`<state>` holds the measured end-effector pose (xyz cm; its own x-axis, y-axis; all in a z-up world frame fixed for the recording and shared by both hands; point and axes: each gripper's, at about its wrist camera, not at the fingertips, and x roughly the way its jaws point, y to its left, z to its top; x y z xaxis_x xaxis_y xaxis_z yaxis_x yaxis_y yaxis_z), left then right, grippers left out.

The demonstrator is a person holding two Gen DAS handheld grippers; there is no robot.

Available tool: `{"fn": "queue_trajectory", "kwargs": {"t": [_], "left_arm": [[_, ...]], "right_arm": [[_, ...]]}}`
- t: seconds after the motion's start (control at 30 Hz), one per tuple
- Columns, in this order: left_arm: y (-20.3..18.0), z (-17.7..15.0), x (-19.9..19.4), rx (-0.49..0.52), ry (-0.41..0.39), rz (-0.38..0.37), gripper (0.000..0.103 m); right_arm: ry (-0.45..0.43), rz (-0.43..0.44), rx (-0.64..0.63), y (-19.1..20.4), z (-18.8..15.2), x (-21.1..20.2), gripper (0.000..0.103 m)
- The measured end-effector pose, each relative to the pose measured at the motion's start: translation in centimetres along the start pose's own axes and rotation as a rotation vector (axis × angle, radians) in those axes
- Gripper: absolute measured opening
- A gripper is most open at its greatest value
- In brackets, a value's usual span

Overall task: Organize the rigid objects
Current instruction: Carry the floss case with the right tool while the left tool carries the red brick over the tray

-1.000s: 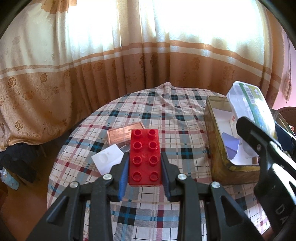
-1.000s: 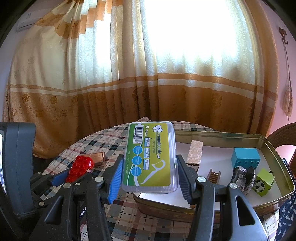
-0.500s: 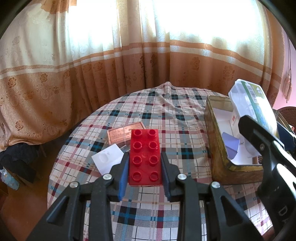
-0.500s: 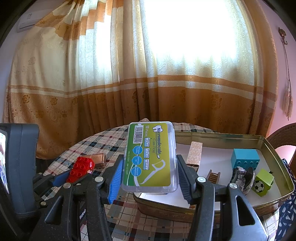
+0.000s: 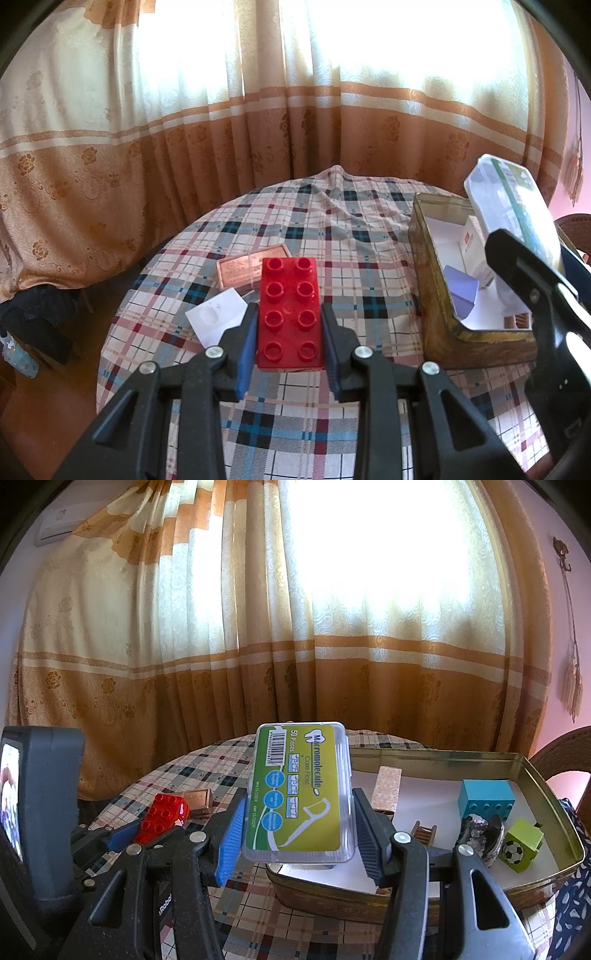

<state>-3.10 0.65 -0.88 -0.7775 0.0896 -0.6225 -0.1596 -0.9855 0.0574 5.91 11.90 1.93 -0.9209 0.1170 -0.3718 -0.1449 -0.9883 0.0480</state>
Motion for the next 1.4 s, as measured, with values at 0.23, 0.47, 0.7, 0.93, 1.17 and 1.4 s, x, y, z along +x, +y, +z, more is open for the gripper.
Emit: {"fn": "queue_trajectory", "kwargs": {"t": [0.23, 0.47, 0.7, 0.93, 1.17, 1.4], "left_arm": [[0.2, -0.1, -0.2, -0.011, -0.004, 0.009, 0.031], [0.4, -0.1, -0.3, -0.037, 0.01, 0.014, 0.03], [0.0, -0.5, -0.7, -0.052, 0.027, -0.008, 0.03], [-1.1, -0.5, -1.2, -0.034, 0.019, -0.016, 0.031], [-2.0, -0.2, -1.8, -0.025, 0.006, -0.03, 0.03], [-3.1, 0.2, -2.8, -0.005, -0.015, -0.05, 0.03]], "right_arm": [[0.0, 0.005, 0.019, -0.6, -0.2, -0.5, 0.057], [0.015, -0.002, 0.045, -1.8, -0.7, -1.2, 0.057], [0.016, -0.011, 0.037, -2.3, -1.0, -2.2, 0.057], [0.016, -0.027, 0.069, -3.9, -1.0, -3.1, 0.057], [0.004, -0.039, 0.097, -5.1, -0.6, -4.0, 0.057], [-0.001, -0.048, 0.115, -6.2, -0.7, -4.6, 0.057]]}}
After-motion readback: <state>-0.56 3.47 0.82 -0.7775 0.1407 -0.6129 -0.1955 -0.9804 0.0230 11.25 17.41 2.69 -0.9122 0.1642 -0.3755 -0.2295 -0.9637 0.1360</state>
